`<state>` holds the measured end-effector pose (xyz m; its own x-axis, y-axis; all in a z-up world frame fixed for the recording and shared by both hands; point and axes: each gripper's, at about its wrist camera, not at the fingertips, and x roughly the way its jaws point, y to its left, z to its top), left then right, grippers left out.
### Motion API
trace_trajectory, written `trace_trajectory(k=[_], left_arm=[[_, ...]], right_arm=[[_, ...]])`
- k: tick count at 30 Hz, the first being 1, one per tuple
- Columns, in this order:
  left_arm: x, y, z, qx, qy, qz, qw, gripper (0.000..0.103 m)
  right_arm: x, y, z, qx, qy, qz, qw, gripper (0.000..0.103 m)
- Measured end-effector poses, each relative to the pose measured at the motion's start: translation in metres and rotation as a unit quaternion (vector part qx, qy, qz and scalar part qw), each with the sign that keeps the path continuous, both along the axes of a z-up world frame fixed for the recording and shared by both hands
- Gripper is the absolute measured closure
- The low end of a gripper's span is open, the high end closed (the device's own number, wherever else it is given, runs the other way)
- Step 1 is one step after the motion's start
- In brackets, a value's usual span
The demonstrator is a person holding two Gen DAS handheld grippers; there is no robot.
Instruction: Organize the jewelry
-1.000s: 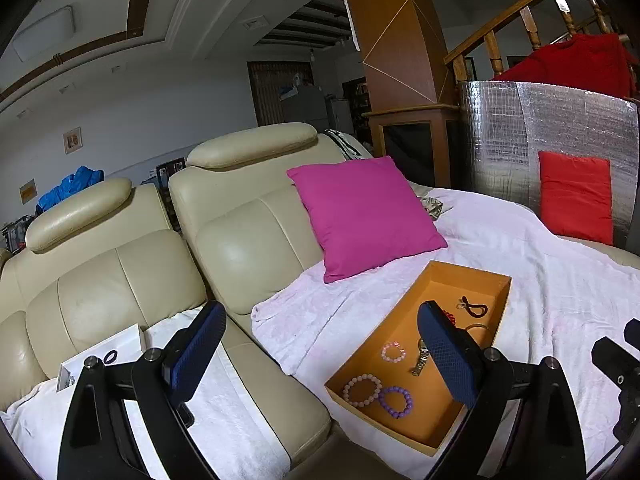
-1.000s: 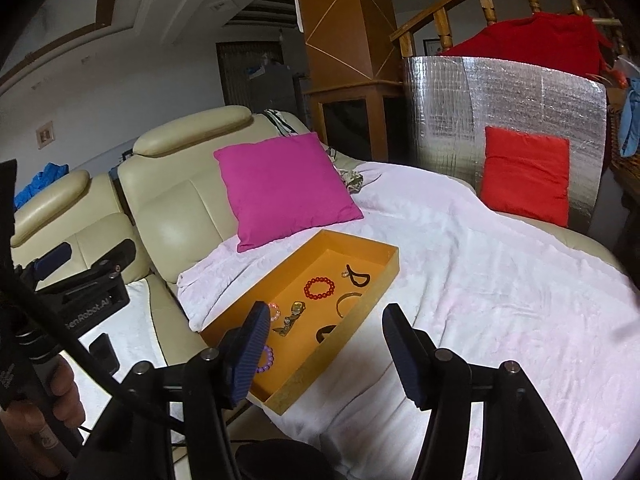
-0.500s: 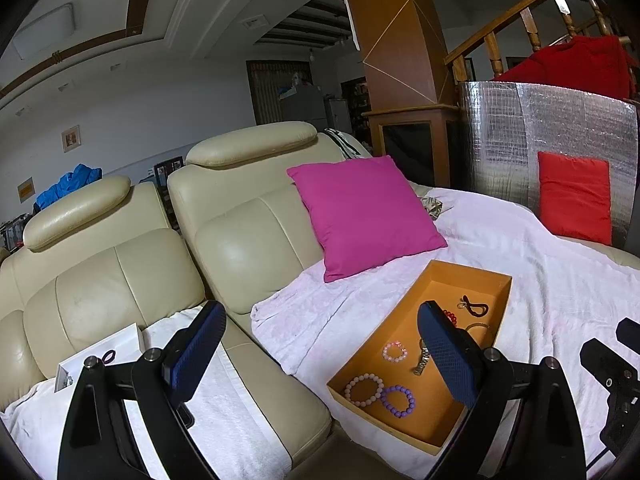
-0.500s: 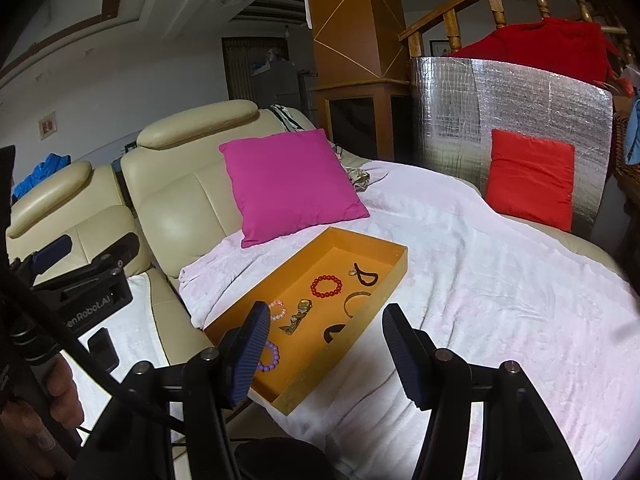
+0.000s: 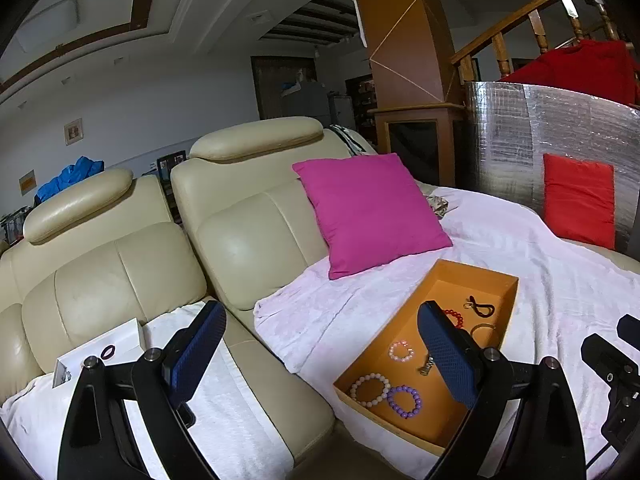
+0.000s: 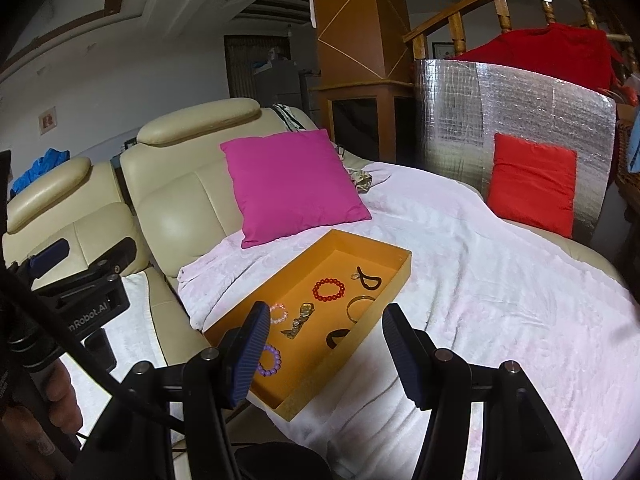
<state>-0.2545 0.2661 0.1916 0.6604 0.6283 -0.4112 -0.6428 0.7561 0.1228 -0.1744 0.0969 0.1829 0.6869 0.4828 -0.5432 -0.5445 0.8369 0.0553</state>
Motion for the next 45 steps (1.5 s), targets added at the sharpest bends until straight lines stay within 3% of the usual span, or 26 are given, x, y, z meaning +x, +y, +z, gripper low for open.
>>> trace_trajectory(k=[26,45], left_arm=[[0.001,0.015,-0.004,-0.007,0.002,0.002,1.0,0.007],[0.016,0.03,-0.018,-0.007,0.025,0.021,0.9994,0.007]], right_arm=[[0.005,0.022,-0.001,-0.012,-0.003,0.004,1.0,0.041],[0.035,0.043,-0.022,-0.014,0.02,0.016,1.0,0.041]])
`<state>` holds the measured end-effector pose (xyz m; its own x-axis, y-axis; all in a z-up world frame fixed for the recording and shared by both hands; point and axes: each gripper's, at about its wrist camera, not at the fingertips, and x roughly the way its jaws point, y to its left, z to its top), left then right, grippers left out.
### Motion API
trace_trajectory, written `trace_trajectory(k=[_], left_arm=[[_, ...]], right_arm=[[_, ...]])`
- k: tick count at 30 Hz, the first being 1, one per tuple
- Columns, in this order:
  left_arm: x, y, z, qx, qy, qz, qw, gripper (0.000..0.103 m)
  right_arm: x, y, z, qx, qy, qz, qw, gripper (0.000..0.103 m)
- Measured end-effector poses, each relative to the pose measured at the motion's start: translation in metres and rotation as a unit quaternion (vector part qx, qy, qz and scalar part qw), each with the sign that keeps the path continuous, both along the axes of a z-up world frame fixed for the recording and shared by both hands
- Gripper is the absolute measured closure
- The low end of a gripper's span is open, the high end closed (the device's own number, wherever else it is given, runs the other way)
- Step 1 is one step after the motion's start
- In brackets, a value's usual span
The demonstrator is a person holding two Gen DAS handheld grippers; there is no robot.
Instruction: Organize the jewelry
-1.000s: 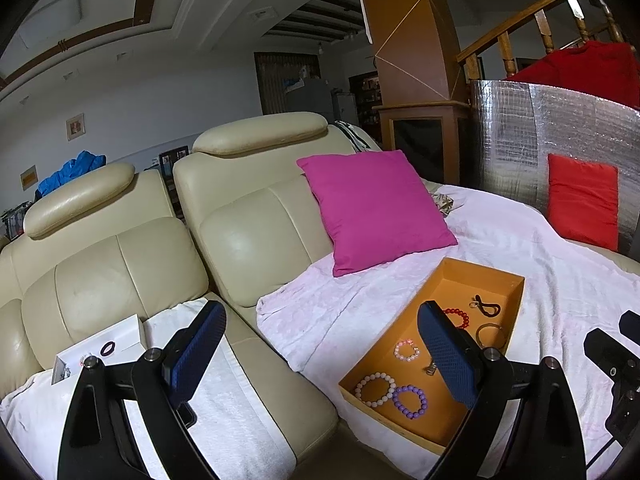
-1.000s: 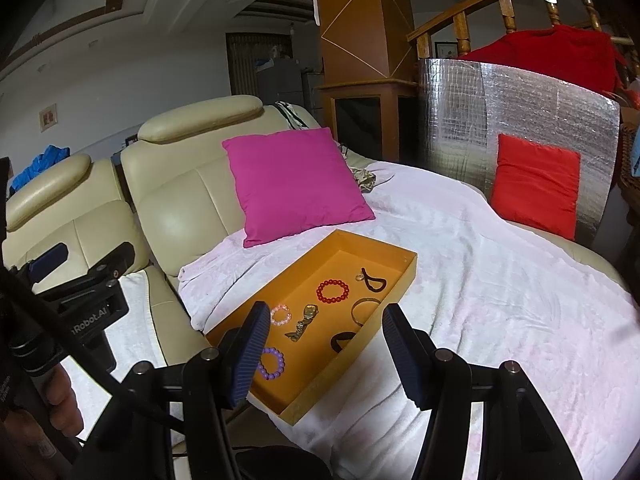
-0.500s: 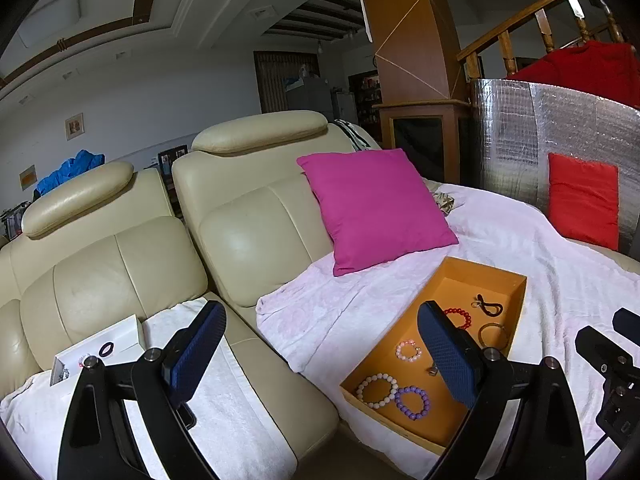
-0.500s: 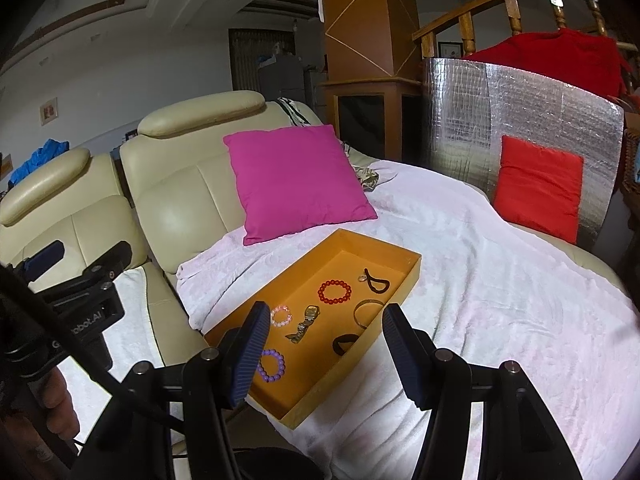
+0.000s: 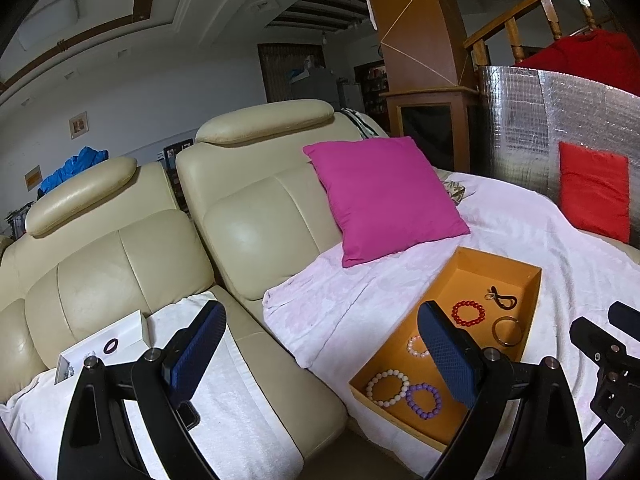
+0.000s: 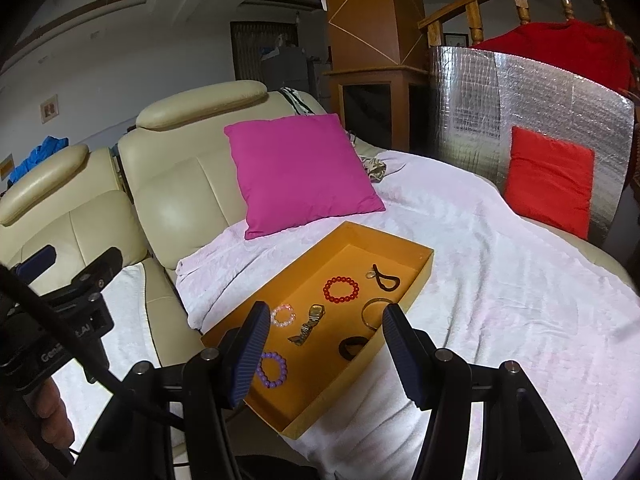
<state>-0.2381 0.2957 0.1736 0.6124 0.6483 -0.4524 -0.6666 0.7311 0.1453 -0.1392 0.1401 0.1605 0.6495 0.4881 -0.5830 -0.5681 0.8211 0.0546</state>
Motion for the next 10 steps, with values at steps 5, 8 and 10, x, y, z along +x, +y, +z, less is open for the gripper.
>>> trace_trajectory(k=[5,8,10], left_arm=[[0.008,-0.001,-0.004,0.009,0.008,0.003,0.9999,0.007],[0.018,-0.011,-0.005,0.014,0.0,-0.012,0.9998,0.007],[0.036,-0.03,-0.003,0.009,-0.005,-0.05,0.9987,0.007]], right_arm=[[0.009,0.003,-0.008,0.005,0.003,0.003,1.0,0.041],[0.018,-0.008,-0.014,0.014,0.007,-0.011,1.0,0.041],[0.028,-0.031,-0.017,0.026,0.011,-0.032,0.999,0.041]])
